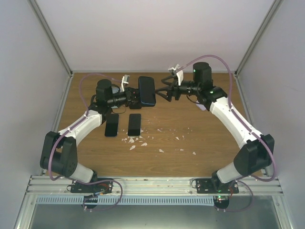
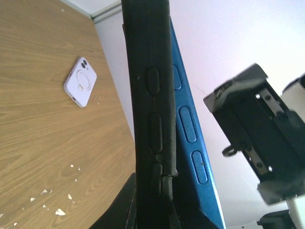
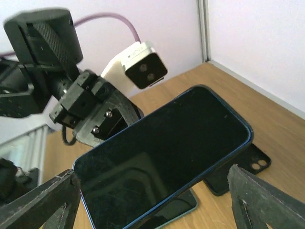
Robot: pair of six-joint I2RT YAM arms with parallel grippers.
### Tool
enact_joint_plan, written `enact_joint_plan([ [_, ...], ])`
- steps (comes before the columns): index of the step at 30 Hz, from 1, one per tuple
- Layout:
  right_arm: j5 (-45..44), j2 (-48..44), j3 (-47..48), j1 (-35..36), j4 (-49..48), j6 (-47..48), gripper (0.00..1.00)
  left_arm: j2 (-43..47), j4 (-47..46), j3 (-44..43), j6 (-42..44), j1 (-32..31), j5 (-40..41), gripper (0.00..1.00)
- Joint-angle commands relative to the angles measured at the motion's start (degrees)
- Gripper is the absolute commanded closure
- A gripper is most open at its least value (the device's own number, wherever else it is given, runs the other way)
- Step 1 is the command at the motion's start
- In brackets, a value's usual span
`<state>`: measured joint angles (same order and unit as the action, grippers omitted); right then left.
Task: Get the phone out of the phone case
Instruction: Remove the phone case from the phone.
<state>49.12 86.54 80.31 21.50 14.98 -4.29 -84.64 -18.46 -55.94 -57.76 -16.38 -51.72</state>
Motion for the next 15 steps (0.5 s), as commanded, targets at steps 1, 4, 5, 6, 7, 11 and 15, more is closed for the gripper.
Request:
enact_joint_plan([
  [1, -12.4, -3.2, -1.3, 5.0, 4.8, 15.2, 0.16, 0.3, -2.5, -0.2, -2.5, 0.1, 1.8, 1.00],
  [4, -18.4, -3.5, -2.0, 8.7, 6.1, 20.0, 0.18, -0.1, -2.5, -0.1, -4.0, 0.2, 2.0, 0.99],
  [5, -20.3, -3.8, -2.3, 9.7, 6.0, 21.3, 0.19, -0.4, -2.6, -0.2, -4.4, 0.2, 1.8, 0.98],
  [6, -22.3, -3.9, -2.6, 10.8, 5.9, 22.4, 0.20, -0.6, -2.5, -0.2, -4.6, 0.2, 1.8, 0.97],
  [7, -24.3, -4.1, -2.8, 11.9, 5.8, 23.5, 0.20, -0.9, -1.7, -0.3, -4.9, 0.1, 2.1, 0.96],
  [11, -32.7, -4.3, -3.7, 16.1, 5.2, 28.4, 0.22, -1.6, -0.1, -0.6, -5.9, 0.2, 2.7, 0.96],
  [15, -40.7, -4.0, -5.2, 20.5, 4.0, 33.7, 0.23, -1.9, -0.1, -0.6, -6.4, 0.1, 2.6, 1.00],
])
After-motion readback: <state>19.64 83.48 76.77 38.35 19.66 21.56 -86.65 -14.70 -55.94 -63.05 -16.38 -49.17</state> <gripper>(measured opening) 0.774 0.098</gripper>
